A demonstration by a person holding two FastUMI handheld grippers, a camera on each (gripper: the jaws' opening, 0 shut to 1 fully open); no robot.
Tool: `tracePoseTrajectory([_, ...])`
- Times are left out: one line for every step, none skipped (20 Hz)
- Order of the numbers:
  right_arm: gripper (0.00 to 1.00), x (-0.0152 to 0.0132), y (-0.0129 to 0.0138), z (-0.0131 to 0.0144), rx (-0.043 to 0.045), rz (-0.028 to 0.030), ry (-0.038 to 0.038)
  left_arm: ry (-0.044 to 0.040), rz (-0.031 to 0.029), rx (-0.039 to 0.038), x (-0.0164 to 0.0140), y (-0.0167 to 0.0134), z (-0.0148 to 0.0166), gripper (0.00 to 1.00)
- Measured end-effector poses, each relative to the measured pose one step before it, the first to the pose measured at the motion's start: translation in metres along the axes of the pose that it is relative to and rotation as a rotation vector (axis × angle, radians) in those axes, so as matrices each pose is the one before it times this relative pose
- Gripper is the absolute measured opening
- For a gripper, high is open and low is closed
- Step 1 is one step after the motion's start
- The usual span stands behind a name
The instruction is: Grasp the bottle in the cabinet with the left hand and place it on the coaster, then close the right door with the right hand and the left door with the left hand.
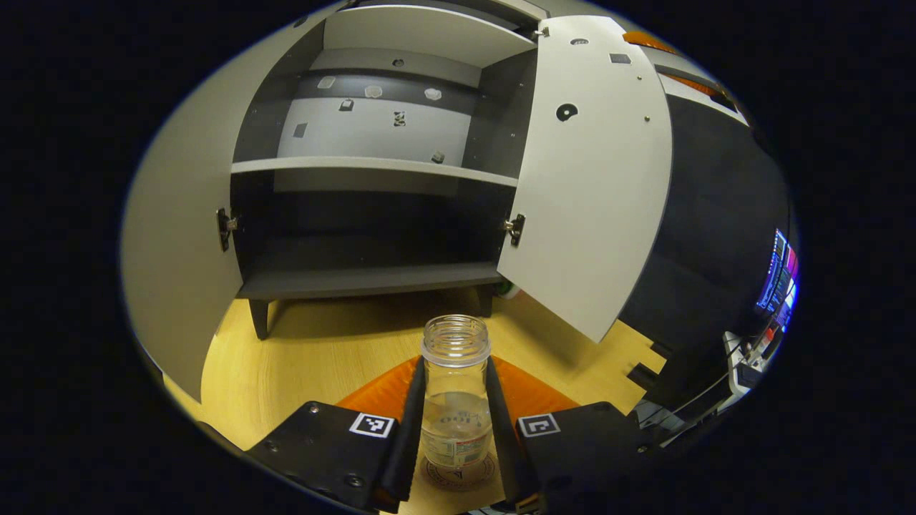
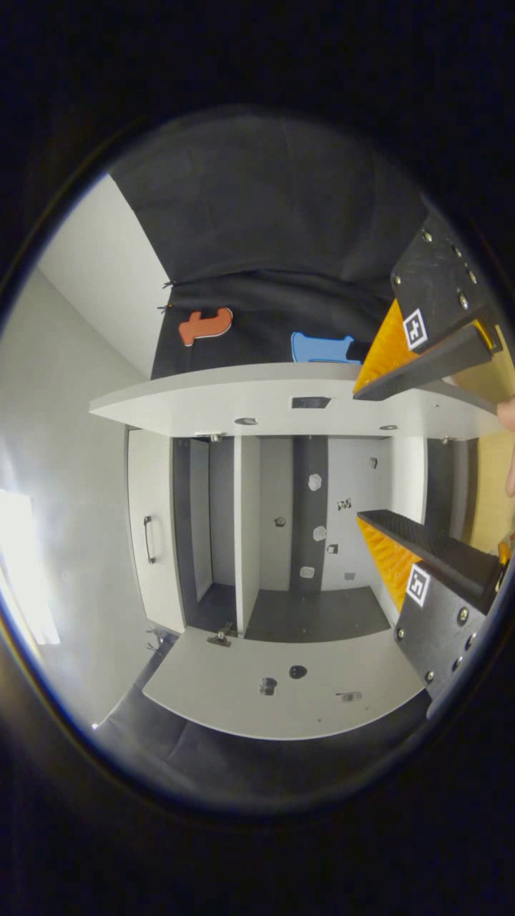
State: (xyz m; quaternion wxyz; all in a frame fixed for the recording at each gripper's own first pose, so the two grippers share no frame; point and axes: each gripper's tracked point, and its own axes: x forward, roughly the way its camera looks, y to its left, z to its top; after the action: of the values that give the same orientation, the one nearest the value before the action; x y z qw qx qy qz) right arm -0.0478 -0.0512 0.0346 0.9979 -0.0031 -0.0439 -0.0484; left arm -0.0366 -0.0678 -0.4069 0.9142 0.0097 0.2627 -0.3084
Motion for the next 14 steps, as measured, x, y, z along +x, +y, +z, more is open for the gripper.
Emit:
tracePoseTrajectory([0.93,-0.00016,-0.00151,0.00058,-0.00207,-0.00437,-0.00150,0.01756,0.00402,-0.00661,0.00065,0.00022,-0.00775,0.49])
tracePoseTrajectory([0.93,-0.00052,-0.00104,0.00013,-0.00150,-0.00424,-0.00136,0.02159,0.00399,-0.00091,0.00108,0.00064,-0.00819,0.49])
tracePoseTrajectory([0.93,-0.00027,-0.00185,0.00003,-0.00124,-0.00336,-0.00044,0.00749,0.00326,0.00426,0.00064,0.00005,-0.00422,0.49])
tracePoseTrajectory([0.93,-0.00027,-0.00118,0.00064,-0.00201,-0.00364,-0.00041,0.00627,0.00369,0.00733,0.00109,0.00039,-0.00381,0.49])
tracePoseTrajectory([0.93,-0.00070,-0.00125,0.00047,-0.00281,-0.00399,-0.00019,0.00128,0.00086,0.00618,-0.00149,-0.00120,-0.00138,0.49])
tracePoseTrajectory([0.93,0.00067,-0.00085,-0.00033,-0.00196,-0.00284,-0.00016,-0.01695,-0.00293,0.00134,0.00094,-0.00067,0.00202,0.52])
tracePoseTrajectory([0.93,0.00007,-0.00099,0.00006,-0.00044,-0.00137,-0.00021,0.00629,-0.00142,-0.00483,-0.00058,-0.00126,-0.00190,0.49])
tracePoseTrajectory([0.93,-0.00024,0.00029,-0.00019,-0.00016,-0.00030,-0.00039,-0.00081,0.00256,-0.00083,-0.00038,0.00047,0.00018,0.49])
tracePoseTrajectory([0.93,0.00017,-0.00022,0.00043,-0.00078,0.00013,-0.00131,-0.00309,-0.00362,-0.00508,0.00022,-0.00125,0.00142,0.50])
tracePoseTrajectory([0.93,0.00060,-0.00036,0.00049,-0.00086,-0.00066,-0.00277,0.00797,-0.00568,-0.00801,-0.00114,-0.00170,-0.00244,0.51])
tracePoseTrajectory([0.93,0.00053,-0.00053,0.00025,-0.00119,-0.00021,-0.00175,0.00551,-0.00505,-0.00535,-0.00031,-0.00212,-0.00064,0.53])
tracePoseTrajectory([0.93,0.00018,-0.00004,-0.00023,-0.00055,-0.00048,-0.00059,0.00856,0.00523,-0.00010,-0.00156,-0.00036,-0.00216,0.54])
tracePoseTrajectory([0.93,-0.00010,-0.00024,-0.00026,0.00017,-0.00025,-0.00014,0.01295,0.00545,0.00121,-0.00305,0.00021,-0.00333,0.57])
tracePoseTrajectory([0.93,0.00110,0.00019,-0.00096,0.00033,-0.00039,-0.00015,0.00456,0.00176,0.00008,-0.00312,-0.00074,-0.00176,0.59])
